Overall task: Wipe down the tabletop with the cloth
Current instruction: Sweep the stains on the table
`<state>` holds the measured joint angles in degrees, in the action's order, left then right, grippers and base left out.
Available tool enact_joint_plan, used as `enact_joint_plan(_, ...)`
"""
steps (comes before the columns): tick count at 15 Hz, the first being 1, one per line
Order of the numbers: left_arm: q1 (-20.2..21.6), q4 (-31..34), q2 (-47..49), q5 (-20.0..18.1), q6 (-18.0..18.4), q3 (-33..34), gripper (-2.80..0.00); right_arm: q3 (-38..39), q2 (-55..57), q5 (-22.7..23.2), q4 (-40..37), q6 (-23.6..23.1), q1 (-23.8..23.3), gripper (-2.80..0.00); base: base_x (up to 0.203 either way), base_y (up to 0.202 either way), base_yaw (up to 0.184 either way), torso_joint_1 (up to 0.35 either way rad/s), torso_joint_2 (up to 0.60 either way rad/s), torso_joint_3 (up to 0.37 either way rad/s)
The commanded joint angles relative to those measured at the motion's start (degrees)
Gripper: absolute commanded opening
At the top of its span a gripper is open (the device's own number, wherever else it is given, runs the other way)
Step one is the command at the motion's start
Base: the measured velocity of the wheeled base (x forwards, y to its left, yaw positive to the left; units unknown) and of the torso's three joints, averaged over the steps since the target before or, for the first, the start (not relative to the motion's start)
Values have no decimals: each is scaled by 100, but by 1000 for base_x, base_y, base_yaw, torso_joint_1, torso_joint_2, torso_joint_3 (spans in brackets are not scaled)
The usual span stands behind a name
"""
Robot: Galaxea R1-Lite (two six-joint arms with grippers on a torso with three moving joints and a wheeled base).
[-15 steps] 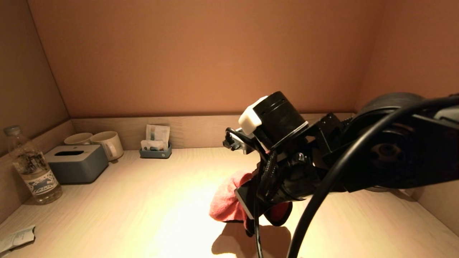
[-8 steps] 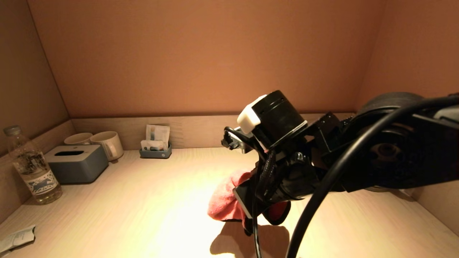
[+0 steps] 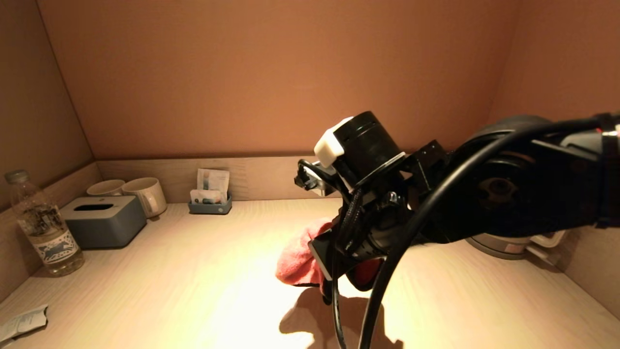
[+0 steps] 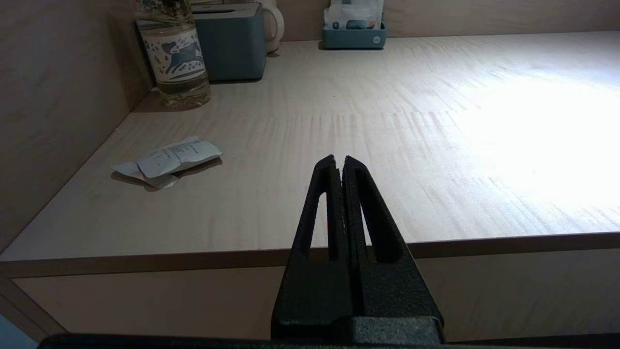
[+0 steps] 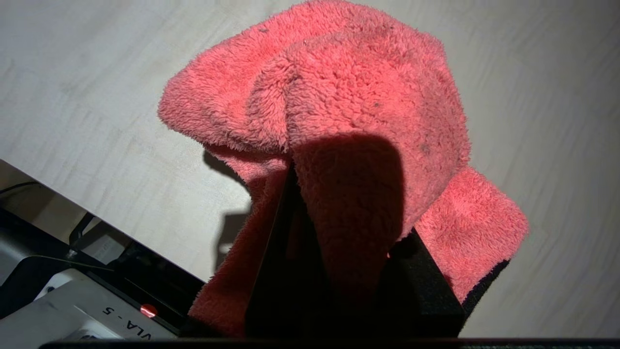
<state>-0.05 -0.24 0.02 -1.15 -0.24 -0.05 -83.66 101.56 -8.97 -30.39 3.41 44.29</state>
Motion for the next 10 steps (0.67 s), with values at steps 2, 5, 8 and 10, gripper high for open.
enact_joint_plan(2,1,1,6,0,-2,-4,-280,-97,264,1,-11,10,6,-280,0,0,0,0,0,0)
enact_joint_plan(5,-3,-2,3,0,-2,-4,-280,-117,391,3,16,22,10,-280,0,0,0,0,0,0)
enact_joint_plan(8,3,7,-2,0,-2,5,-280,-346,746,9,119,32,10,-280,0,0,0,0,0,0)
enact_joint_plan(10,-1,0,0,0,-2,-1,-280,-502,924,10,125,34,10,-280,0,0,0,0,0,0)
